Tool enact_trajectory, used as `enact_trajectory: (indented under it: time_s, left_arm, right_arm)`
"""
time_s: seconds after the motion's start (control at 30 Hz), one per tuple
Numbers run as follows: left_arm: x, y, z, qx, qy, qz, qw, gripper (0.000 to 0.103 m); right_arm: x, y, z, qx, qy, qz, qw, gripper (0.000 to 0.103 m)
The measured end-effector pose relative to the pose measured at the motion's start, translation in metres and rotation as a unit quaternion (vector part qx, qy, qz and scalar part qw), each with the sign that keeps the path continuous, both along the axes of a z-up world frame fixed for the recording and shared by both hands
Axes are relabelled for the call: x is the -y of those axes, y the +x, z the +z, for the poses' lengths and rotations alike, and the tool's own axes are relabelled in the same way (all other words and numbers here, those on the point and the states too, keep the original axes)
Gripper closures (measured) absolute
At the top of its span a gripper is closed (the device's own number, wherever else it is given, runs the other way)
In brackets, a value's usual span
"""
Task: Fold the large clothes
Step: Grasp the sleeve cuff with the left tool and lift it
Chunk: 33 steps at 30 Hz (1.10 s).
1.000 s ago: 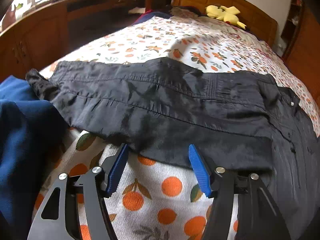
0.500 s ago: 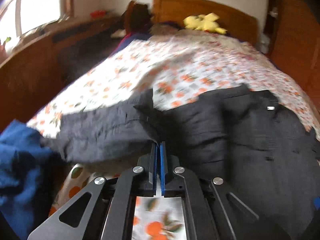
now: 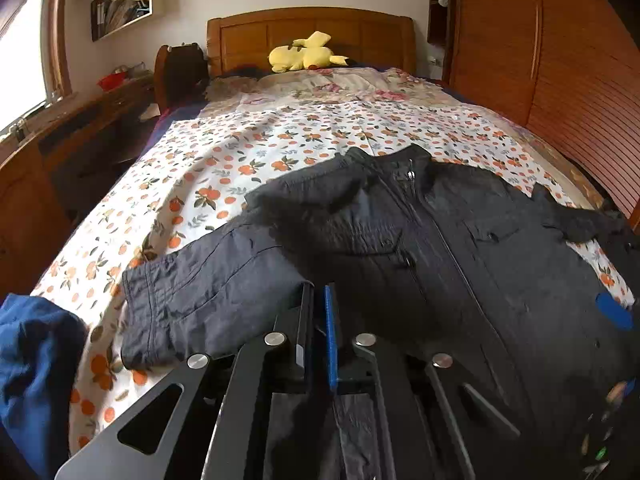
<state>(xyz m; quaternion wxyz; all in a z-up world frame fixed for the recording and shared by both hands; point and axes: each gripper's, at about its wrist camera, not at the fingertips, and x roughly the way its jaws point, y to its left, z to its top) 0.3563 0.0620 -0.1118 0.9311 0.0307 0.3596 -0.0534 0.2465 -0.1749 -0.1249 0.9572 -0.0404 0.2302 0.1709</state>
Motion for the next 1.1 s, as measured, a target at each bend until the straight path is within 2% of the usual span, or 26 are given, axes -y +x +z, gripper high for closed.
enact_trajectory:
  time_s: [0.13,0.4,0.5,0.83,0.97,1.1]
  left_arm:
    - [-0.008,-0.019,-0.004,-0.001,-0.011,-0.006,0.9999,0.095]
    - [-0.051,-0.038,-0.001,0.016,-0.019,0.018,0.9995,0.054]
    - [-0.076,-0.033,-0.007,0.011,-0.013,0.036,0.9992,0.045]
    - [-0.157,0.001,-0.061,-0.053,0.004,0.102,0.9934,0.044]
    - [-0.171,0.015,-0.077,-0.07,0.004,0.115,0.9909,0.044]
    - [-0.177,0.027,-0.088,-0.081,0.004,0.124,0.989,0.036]
  right_arm:
    - [0.003,-0.005,0.001,-0.009,-0.005,-0.005,1.0,0.007]
    - [-0.01,-0.012,0.008,-0.017,0.009,0.001,1.0,0.007]
    - [-0.017,-0.014,0.006,-0.017,0.007,0.008,1.0,0.007]
    - [-0.037,-0.01,-0.008,-0.028,-0.013,0.014,0.999,0.007]
    - [-0.042,-0.005,-0.016,-0.036,-0.021,0.015,0.999,0.007]
    - [-0.044,-0.002,-0.018,-0.039,-0.021,0.015,0.999,0.007]
